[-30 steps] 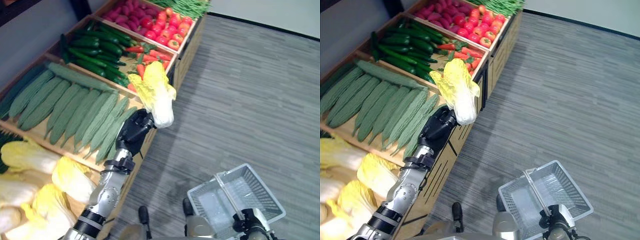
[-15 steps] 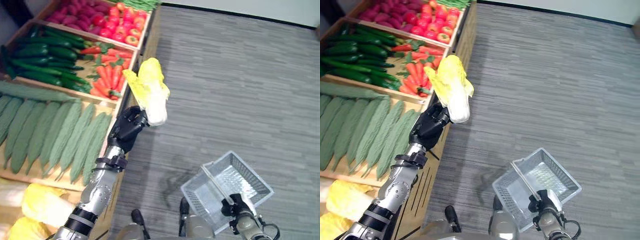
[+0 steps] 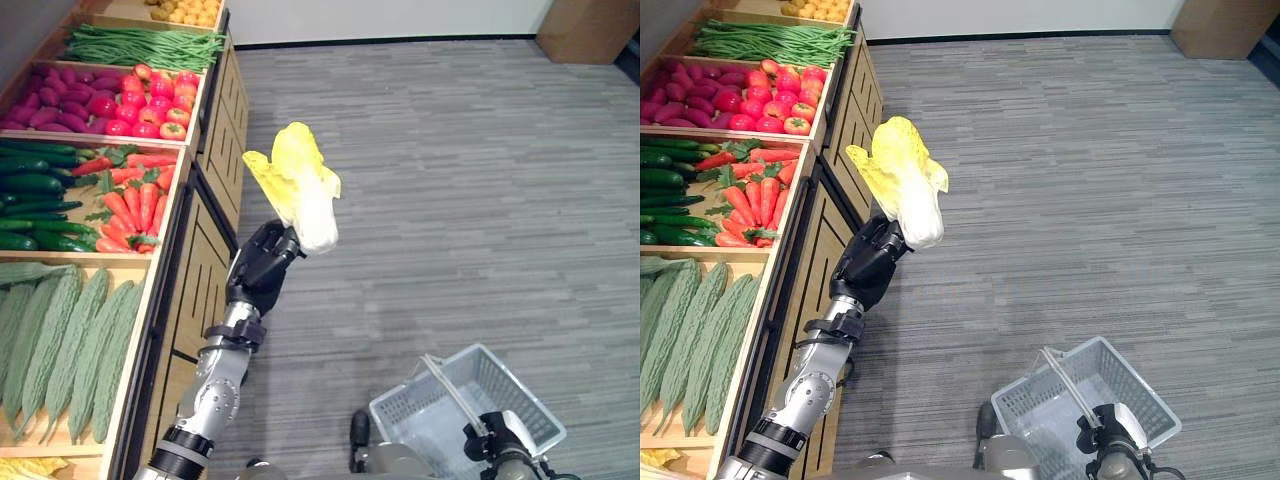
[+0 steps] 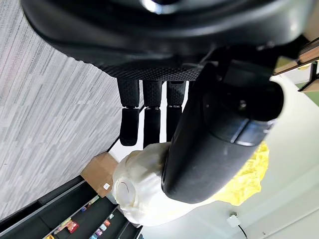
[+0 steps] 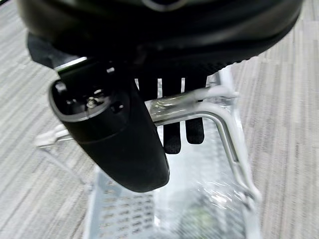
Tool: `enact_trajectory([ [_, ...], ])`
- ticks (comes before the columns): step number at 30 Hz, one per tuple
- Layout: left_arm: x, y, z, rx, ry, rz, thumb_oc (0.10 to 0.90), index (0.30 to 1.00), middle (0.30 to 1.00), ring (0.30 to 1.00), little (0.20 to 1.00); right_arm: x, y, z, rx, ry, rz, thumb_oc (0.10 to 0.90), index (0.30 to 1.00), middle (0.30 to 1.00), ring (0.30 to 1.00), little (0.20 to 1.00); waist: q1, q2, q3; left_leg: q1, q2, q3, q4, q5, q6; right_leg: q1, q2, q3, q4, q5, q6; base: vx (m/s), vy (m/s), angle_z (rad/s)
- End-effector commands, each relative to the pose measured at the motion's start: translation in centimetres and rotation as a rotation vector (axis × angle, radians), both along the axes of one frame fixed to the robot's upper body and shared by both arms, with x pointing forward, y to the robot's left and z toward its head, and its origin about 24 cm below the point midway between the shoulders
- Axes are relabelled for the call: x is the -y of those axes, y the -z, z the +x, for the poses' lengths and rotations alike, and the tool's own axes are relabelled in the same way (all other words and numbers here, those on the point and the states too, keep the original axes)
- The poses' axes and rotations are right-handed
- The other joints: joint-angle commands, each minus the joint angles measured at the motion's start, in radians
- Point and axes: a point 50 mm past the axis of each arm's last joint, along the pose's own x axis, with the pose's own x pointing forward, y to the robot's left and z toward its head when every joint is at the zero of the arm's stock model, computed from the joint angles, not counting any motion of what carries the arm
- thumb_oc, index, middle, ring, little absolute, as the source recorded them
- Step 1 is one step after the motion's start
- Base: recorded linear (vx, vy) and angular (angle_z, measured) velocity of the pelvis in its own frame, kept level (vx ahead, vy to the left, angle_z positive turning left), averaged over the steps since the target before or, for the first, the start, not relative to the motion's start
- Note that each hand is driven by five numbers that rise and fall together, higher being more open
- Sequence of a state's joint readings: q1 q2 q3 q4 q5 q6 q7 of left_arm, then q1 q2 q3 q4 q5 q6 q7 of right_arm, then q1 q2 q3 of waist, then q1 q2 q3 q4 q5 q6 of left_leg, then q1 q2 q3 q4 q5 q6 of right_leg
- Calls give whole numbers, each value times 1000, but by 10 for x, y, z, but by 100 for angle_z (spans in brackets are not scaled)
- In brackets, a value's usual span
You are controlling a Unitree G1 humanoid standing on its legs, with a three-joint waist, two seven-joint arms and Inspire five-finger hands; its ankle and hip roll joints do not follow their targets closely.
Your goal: Get the vegetables into the basket
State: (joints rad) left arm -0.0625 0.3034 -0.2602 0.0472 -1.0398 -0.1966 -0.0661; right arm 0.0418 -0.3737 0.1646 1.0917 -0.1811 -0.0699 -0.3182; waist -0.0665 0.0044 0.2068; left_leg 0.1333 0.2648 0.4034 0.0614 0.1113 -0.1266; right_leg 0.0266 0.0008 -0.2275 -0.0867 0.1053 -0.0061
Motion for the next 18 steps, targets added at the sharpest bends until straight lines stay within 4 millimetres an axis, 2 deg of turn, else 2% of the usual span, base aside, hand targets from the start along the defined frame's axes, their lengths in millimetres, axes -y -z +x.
enact_trajectory([
  [1,9,-60,15,299,34,-34,400,300,300,300,300,25,-25,33,140,-29,-110,400,300,300,300,300,28,-24,10,-117,-29,-162,-11,58,-44,117,-83,3,9,-127,112,2,-64,-3],
  [3,8,-58,14,289,20,-42,400,300,300,300,300,27,-31,42,164,-54,-122,400,300,300,300,300,53,-31,12,-149,-90,-296,-46,7,-22,106,-96,36,18,-121,117,31,-45,-23],
  [4,8,-58,14,289,20,-42,400,300,300,300,300,27,-31,42,164,-54,-122,400,300,300,300,300,53,-31,12,-149,-90,-296,-46,7,-21,106,-97,37,19,-122,118,47,-24,-24],
  [6,5,-57,13,288,6,-44,400,300,300,300,300,27,-32,45,169,-68,-128,400,300,300,300,300,61,-31,12,-156,-109,-342,-53,-3,-16,100,-95,58,25,-119,119,45,8,-47],
  [12,4,-55,9,279,15,-43,400,300,300,300,300,26,-33,48,185,-63,-117,400,300,300,300,300,51,-22,-18,-71,-115,-288,-130,-20,3,117,-107,86,8,-110,132,83,110,-43],
  [18,1,-52,7,268,17,-32,400,300,300,300,300,29,-45,65,290,8,-104,400,300,300,300,300,55,-29,-36,-46,-132,-251,-149,-48,22,100,-126,119,-1,-89,154,31,109,-19],
])
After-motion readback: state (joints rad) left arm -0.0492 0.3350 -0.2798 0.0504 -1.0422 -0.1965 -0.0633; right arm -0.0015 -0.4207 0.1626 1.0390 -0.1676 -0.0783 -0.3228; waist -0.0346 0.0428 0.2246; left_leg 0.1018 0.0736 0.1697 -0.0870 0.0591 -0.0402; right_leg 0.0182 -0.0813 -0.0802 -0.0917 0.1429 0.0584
